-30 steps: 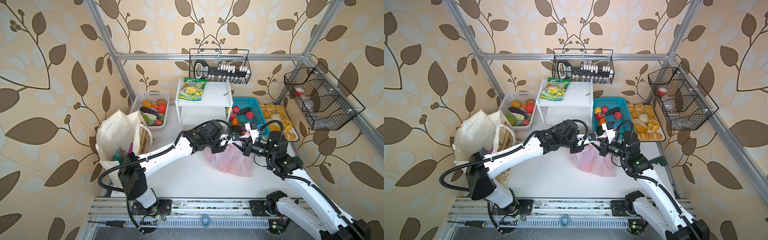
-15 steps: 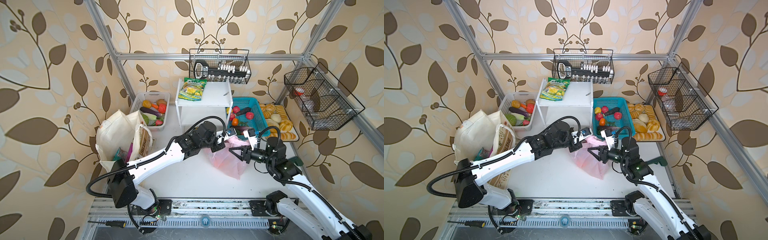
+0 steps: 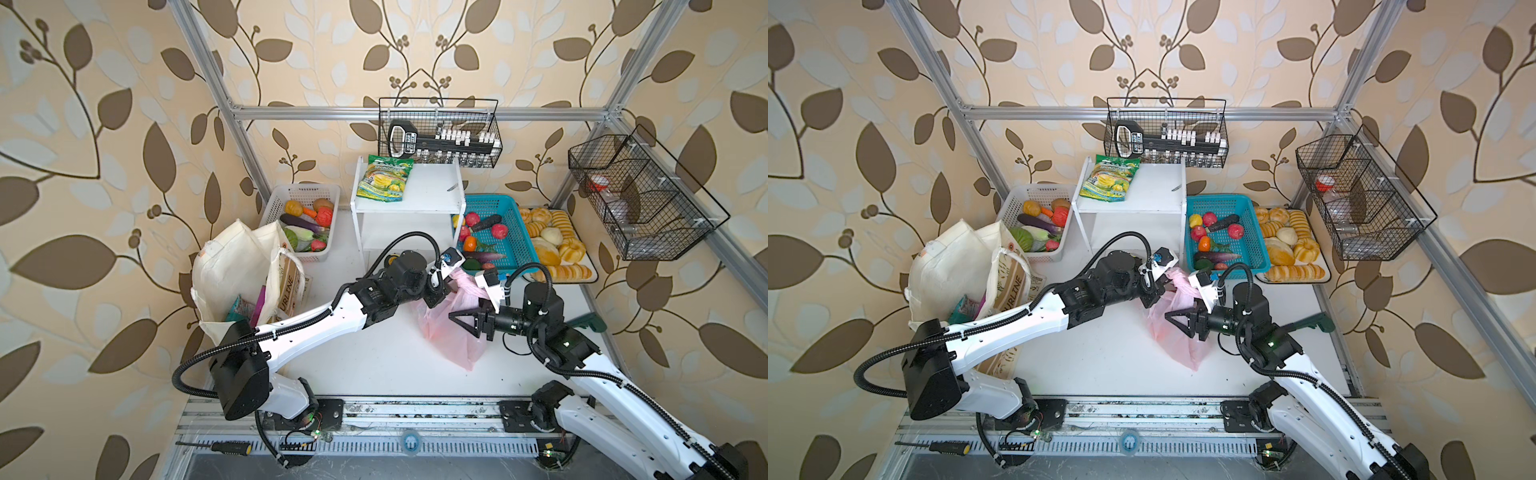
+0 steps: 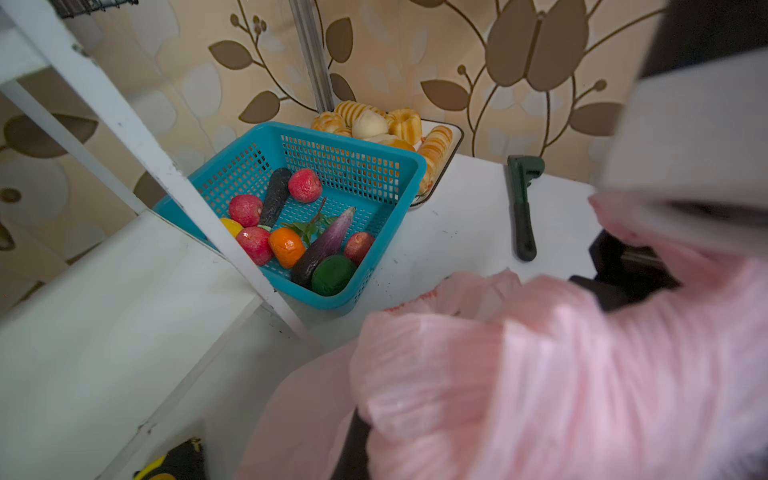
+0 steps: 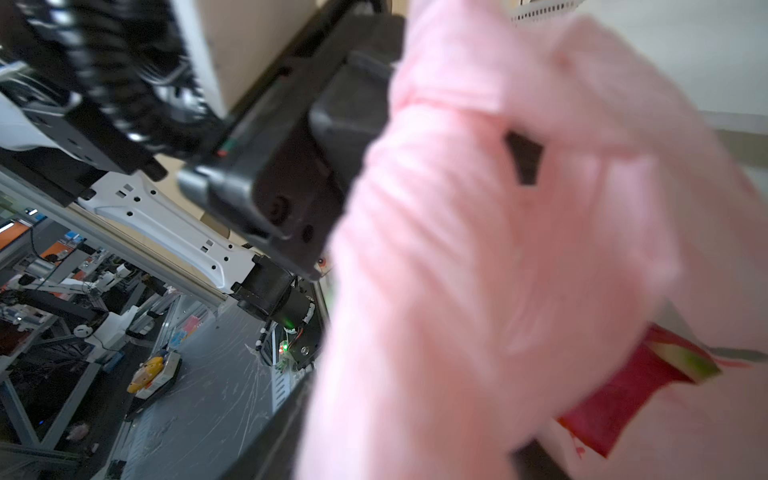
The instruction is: Place the mixed food into the grocery bags and tie them
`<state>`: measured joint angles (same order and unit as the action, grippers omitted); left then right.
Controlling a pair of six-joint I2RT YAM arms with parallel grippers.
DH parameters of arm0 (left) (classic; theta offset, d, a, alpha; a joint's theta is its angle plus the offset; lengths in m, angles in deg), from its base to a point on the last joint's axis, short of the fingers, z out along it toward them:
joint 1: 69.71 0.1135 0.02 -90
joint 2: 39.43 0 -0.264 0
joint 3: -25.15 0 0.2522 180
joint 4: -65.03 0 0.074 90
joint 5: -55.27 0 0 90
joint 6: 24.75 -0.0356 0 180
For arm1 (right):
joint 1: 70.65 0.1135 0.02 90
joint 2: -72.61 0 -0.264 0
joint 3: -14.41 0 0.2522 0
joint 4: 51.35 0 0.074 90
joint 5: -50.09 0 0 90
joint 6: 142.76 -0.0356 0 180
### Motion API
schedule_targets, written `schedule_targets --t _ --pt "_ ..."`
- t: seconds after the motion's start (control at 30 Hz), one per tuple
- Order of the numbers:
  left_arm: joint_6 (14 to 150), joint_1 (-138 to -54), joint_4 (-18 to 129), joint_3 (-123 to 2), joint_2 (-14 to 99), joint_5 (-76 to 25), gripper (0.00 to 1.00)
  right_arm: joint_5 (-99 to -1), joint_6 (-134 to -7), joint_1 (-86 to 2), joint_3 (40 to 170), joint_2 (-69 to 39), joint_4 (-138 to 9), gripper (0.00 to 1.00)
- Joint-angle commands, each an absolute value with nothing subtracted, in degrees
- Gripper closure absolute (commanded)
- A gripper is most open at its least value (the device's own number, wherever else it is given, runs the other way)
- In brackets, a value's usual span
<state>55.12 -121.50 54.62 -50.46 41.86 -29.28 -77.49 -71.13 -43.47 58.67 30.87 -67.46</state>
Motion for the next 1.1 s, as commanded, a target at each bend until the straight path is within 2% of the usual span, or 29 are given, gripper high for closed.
schedule_targets --t 0.0,0.07,0.2,0.33,0.57,0.73,0.8,0.93,1.0,1.07 --pt "61.30 -121.83 65.94 -48.20 39.04 -29.97 1.00 -70.48 -65.27 -43.14 56.76 35.30 -68.35 0.33" --pt "61.69 -121.83 68.89 -46.60 38.87 -30.24 1.00 -65.24 -62.59 -43.14 55.43 38.80 -68.89 0.29" --pt "60.82 -121.83 72.94 -43.93 39.19 -30.21 1.00 -61.08 -57.37 -43.07 51.70 46.26 -67.68 0.20" --pt "60.50 -121.83 75.50 -42.69 39.32 -31.93 1.00 -59.26 -54.16 -42.97 48.68 52.97 -65.63 0.20" --pt "60.50 -121.83 81.09 -40.00 39.37 -32.14 1.00 -48.87 -56.44 -42.94 46.18 62.76 -64.28 0.20" --pt "59.87 -121.83 81.46 -39.35 39.07 -31.57 1.00 -44.65 -53.38 -42.92 45.55 69.06 -64.48 0.22" --pt "59.29 -121.83 81.68 -39.01 38.84 -31.99 1.00 -41.03 -53.65 -42.96 45.94 70.29 -64.47 0.25" --pt "58.30 -121.83 81.26 -38.61 38.11 -32.79 1.00 -34.89 -55.20 -42.96 46.63 72.03 -62.04 0.39" --pt "58.13 -121.83 81.00 -38.54 37.90 -32.63 1.00 -30.01 -58.26 -42.96 47.08 71.82 -61.39 0.54" --pt "58.04 -121.83 80.90 -38.27 37.82 -32.18 1.00 -25.89 -62.21 -43.13 48.78 68.60 -62.53 0.80"
